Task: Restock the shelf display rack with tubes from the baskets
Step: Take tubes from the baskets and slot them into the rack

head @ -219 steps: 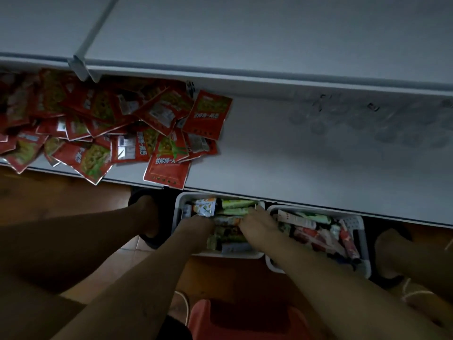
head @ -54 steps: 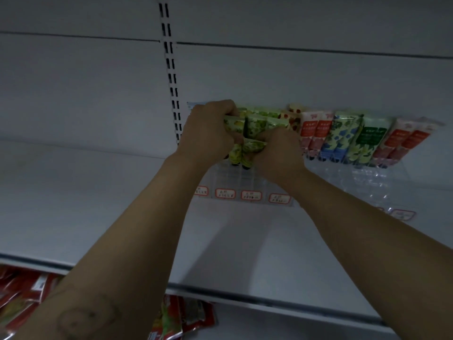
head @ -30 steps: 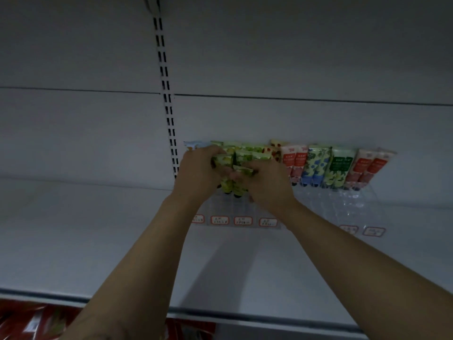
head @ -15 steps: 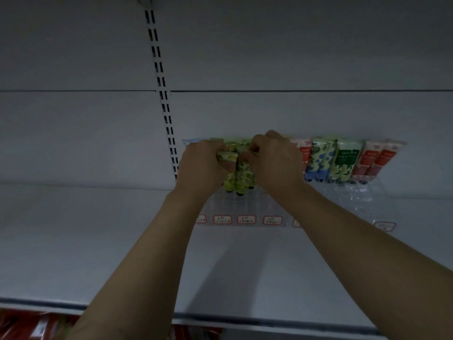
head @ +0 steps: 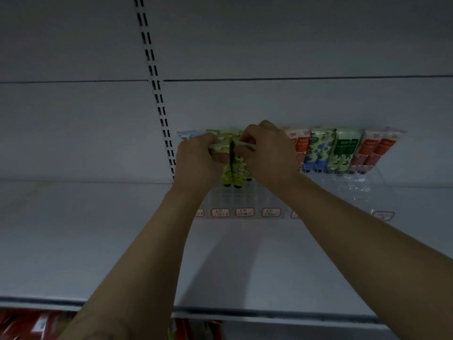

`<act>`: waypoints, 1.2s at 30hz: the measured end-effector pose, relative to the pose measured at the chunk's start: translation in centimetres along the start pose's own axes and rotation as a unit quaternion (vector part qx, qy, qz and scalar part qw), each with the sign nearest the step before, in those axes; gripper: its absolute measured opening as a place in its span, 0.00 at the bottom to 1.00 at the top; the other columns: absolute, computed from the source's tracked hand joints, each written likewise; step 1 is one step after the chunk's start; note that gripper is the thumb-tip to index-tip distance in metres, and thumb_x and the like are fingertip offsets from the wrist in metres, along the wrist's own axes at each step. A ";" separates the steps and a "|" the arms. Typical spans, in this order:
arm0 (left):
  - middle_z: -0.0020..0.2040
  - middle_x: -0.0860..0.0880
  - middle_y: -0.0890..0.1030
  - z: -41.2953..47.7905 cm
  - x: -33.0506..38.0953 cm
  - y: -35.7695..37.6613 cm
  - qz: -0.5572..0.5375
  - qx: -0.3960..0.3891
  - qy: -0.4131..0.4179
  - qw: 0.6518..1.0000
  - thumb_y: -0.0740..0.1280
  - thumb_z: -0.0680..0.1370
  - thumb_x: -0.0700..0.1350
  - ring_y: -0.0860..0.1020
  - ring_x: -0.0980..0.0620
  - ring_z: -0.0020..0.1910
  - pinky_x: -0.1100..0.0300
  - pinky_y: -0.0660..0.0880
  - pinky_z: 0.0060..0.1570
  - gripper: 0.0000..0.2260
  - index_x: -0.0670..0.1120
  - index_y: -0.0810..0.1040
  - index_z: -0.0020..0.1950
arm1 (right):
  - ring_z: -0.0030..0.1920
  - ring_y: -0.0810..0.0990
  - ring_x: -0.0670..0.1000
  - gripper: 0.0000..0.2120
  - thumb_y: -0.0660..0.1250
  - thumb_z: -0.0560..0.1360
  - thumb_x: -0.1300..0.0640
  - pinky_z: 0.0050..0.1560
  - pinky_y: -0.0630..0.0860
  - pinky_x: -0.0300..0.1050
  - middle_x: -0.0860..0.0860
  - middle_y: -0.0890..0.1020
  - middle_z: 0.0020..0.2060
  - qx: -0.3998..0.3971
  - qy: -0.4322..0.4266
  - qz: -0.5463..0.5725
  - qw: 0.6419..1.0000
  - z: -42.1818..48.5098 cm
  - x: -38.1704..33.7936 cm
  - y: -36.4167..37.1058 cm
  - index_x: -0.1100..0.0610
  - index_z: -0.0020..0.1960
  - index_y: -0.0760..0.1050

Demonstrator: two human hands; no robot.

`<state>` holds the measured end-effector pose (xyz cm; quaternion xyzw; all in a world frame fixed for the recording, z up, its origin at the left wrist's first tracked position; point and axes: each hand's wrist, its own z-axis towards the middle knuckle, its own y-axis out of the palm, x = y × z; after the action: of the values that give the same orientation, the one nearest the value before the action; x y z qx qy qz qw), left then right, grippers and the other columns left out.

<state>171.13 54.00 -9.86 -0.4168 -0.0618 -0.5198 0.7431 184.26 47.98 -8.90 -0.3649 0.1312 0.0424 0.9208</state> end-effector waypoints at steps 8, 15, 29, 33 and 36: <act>0.34 0.47 0.76 -0.2 1.2 0.2 0.025 -0.008 -0.025 0.999 0.65 0.72 0.37 0.72 0.49 0.35 0.60 0.61 0.32 0.05 0.44 0.75 0.38 | 0.42 0.76 0.60 0.07 0.71 0.73 0.60 0.40 0.69 0.47 0.60 0.76 0.42 -0.029 0.000 0.020 0.999 0.4 -0.1 -0.3 0.63 0.47 0.80; 0.48 0.43 0.82 -0.2 2.1 0.7 0.040 -0.012 -0.054 0.998 0.67 0.74 0.41 0.78 0.44 0.47 0.59 0.72 0.40 0.09 0.43 0.81 0.53 | 0.38 0.73 0.50 0.05 0.73 0.70 0.62 0.39 0.64 0.38 0.56 0.77 0.41 0.010 0.062 0.075 0.995 0.0 0.3 -1.1 0.61 0.44 0.79; 0.49 0.45 0.80 -1.0 2.7 -0.7 0.021 -0.080 -0.076 0.994 0.68 0.75 0.44 0.78 0.43 0.48 0.57 0.74 0.41 0.17 0.49 0.73 0.63 | 0.48 0.79 0.50 0.20 0.72 0.72 0.55 0.47 0.75 0.43 0.52 0.80 0.53 -0.096 0.109 0.086 0.986 -6.0 -1.0 -5.9 0.54 0.63 0.75; 0.60 0.44 0.74 -3.1 4.9 -2.6 0.050 -0.112 -0.103 0.987 0.71 0.74 0.47 0.75 0.42 0.56 0.51 0.74 0.48 0.28 0.49 0.64 0.70 | 0.49 0.79 0.49 0.22 0.70 0.73 0.50 0.50 0.76 0.45 0.48 0.78 0.59 -0.128 0.127 0.102 0.978 -9.0 -2.0 -8.3 0.51 0.66 0.73; 0.63 0.45 0.73 -6.6 7.1 -4.1 0.155 -0.145 -0.042 0.976 0.70 0.75 0.50 0.72 0.43 0.60 0.50 0.74 0.52 0.24 0.49 0.67 0.68 | 0.49 0.80 0.49 0.23 0.71 0.73 0.50 0.53 0.77 0.47 0.48 0.79 0.58 -0.155 0.137 0.107 0.972 -11.1 -2.2 -10.5 0.50 0.67 0.73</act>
<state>168.68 43.95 -8.08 -0.5460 0.0482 -0.3837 0.7432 181.60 32.76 -9.14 -0.4897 0.2864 0.1098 0.8162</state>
